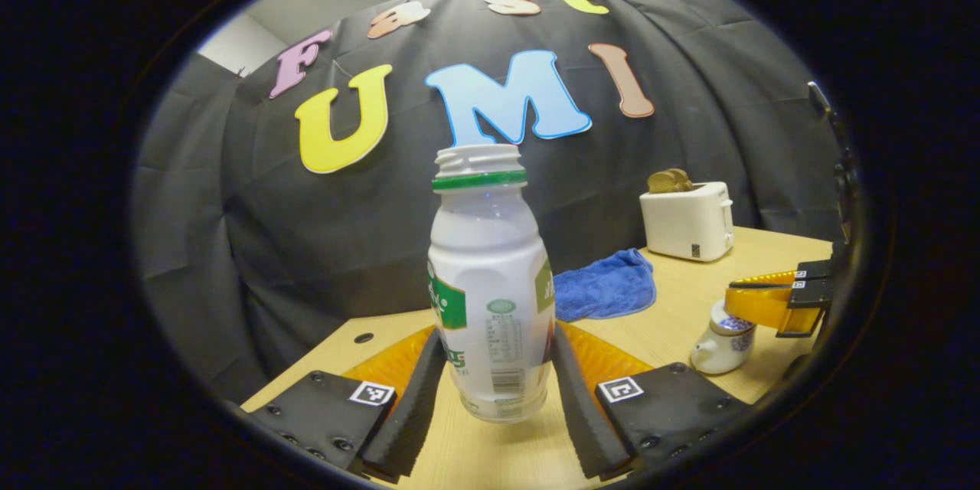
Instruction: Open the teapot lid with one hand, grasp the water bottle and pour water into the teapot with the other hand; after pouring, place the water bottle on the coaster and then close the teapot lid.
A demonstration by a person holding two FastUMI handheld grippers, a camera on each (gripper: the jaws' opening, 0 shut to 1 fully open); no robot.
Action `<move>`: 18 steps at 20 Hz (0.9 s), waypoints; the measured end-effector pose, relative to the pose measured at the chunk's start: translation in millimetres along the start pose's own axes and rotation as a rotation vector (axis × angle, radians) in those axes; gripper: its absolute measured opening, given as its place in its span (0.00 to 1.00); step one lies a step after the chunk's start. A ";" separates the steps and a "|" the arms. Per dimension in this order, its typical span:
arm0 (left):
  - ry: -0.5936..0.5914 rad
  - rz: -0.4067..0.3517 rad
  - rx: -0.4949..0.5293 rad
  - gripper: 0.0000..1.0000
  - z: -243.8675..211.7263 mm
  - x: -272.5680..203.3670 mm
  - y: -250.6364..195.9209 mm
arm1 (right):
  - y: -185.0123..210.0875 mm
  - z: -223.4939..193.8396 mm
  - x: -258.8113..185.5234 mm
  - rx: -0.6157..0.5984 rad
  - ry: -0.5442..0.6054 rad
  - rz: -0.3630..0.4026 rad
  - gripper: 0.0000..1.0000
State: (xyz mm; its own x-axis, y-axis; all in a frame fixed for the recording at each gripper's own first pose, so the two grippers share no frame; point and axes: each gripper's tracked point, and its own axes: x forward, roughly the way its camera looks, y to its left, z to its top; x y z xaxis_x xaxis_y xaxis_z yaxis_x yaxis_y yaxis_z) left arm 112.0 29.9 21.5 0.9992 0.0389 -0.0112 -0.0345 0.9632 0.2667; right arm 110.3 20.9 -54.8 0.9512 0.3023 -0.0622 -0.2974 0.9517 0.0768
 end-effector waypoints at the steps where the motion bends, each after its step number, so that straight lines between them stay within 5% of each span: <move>1: 0.001 0.002 -0.002 0.87 -0.7 0.6 0.0 | -0.1 0.2 0.1 -0.005 0.000 -0.004 0.00; 15: 0.041 0.005 -0.041 0.87 -11.1 0.3 -3.1 | -1.0 -10.8 1.3 -0.023 0.036 -0.034 0.00; 18: 0.046 0.004 -0.045 0.87 -12.0 0.0 -3.4 | -2.7 -10.8 1.2 -0.015 0.038 -0.039 0.09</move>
State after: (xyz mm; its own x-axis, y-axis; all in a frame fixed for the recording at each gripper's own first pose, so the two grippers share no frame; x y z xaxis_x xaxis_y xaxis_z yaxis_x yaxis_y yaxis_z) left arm 111.9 29.9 9.0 0.9970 0.0542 -0.0544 -0.0408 0.9740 0.2230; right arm 111.3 19.3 -65.9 0.9584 0.2663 -0.1028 -0.2615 0.9634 0.0583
